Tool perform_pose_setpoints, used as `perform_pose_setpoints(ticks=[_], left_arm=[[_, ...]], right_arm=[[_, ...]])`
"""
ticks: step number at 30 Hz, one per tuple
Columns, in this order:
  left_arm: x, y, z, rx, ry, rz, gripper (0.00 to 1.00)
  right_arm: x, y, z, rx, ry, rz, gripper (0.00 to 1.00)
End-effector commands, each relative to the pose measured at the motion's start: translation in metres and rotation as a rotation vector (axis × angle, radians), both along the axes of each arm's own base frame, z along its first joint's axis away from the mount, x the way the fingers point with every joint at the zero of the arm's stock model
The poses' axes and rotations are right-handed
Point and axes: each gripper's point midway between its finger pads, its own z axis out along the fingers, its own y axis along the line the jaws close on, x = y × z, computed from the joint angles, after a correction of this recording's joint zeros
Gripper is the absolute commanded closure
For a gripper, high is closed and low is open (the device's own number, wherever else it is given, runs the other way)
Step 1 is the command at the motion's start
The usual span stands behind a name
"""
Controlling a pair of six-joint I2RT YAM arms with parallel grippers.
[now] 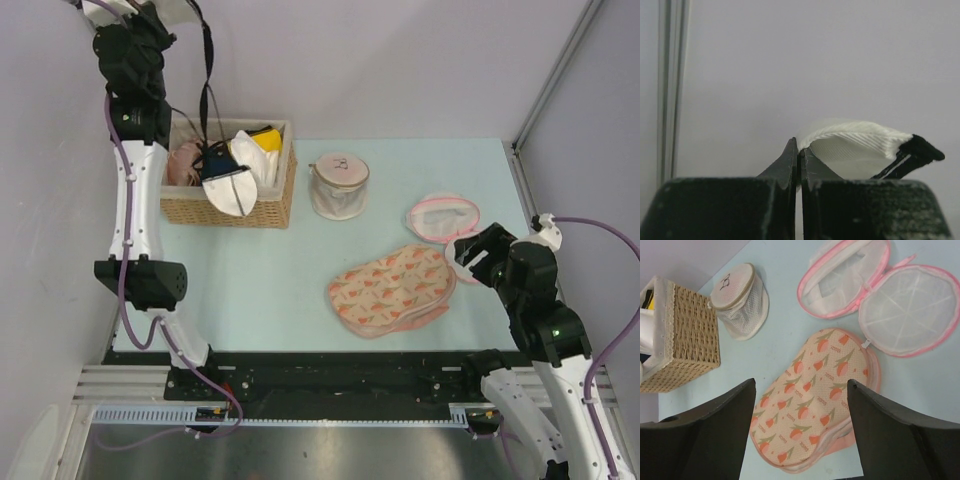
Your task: Unzip the laundry bag and remove the bra
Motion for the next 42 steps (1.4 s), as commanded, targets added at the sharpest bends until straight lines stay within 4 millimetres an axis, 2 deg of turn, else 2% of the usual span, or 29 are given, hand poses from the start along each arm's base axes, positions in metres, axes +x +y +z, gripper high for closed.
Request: perform_pose_setpoints(ticks=[1, 2, 3, 5, 10, 15, 18, 19, 22, 24, 28, 31, 39, 42], left_arm=[[-0.038, 0.018, 0.065, -0.058, -0.179, 0.086, 1.00], [-0.046, 0.020, 0.077, -0.046, -0.208, 0.098, 1.00], [-0.051, 0.032, 0.083, -0.037, -0.230, 0.124, 1.00], [-0.061, 0.033, 0.096, -0.034, -0.278, 0.123, 1.00], [-0.071, 0.039, 0.107, -0.030, -0.318, 0.139, 0.99], [-0.069, 0.048, 0.102, -0.026, -0.308, 0.182, 1.00], [-0.065, 0.059, 0.090, -0.030, -0.282, 0.247, 1.00], [-0.058, 0.064, 0.080, -0.031, -0.260, 0.267, 0.99], [-0.051, 0.072, 0.078, -0.041, -0.273, 0.292, 1.00], [-0.051, 0.070, 0.086, -0.041, -0.300, 0.275, 0.99], [-0.067, 0.065, 0.114, -0.043, -0.406, 0.247, 1.00], [-0.081, 0.065, 0.127, -0.033, -0.445, 0.257, 1.00], [-0.119, 0.063, 0.155, -0.022, -0.529, 0.267, 1.00], [-0.115, 0.066, 0.152, -0.017, -0.519, 0.283, 1.00]], right_arm=[[0.014, 0.007, 0.013, 0.014, -0.047, 0.021, 0.23], [0.016, 0.008, 0.014, 0.011, -0.053, 0.025, 0.23], [0.019, 0.010, 0.012, 0.011, -0.044, 0.034, 0.23], [0.024, 0.013, 0.014, 0.018, -0.052, 0.042, 0.23], [0.035, 0.019, 0.013, 0.036, -0.053, 0.060, 0.23], [0.037, 0.021, 0.009, 0.041, -0.044, 0.066, 0.23], [0.036, 0.020, 0.006, 0.036, -0.035, 0.068, 0.23], [0.035, 0.019, 0.005, 0.034, -0.030, 0.068, 0.23], [0.034, 0.019, 0.006, 0.035, -0.031, 0.072, 0.23], [0.034, 0.020, 0.006, 0.041, -0.030, 0.077, 0.23], [0.036, 0.019, 0.005, 0.054, -0.028, 0.067, 0.23], [0.041, 0.022, 0.006, 0.060, -0.033, 0.076, 0.23], [0.061, 0.032, 0.003, 0.075, -0.027, 0.126, 0.23], [0.068, 0.034, 0.001, 0.077, -0.020, 0.137, 0.24]])
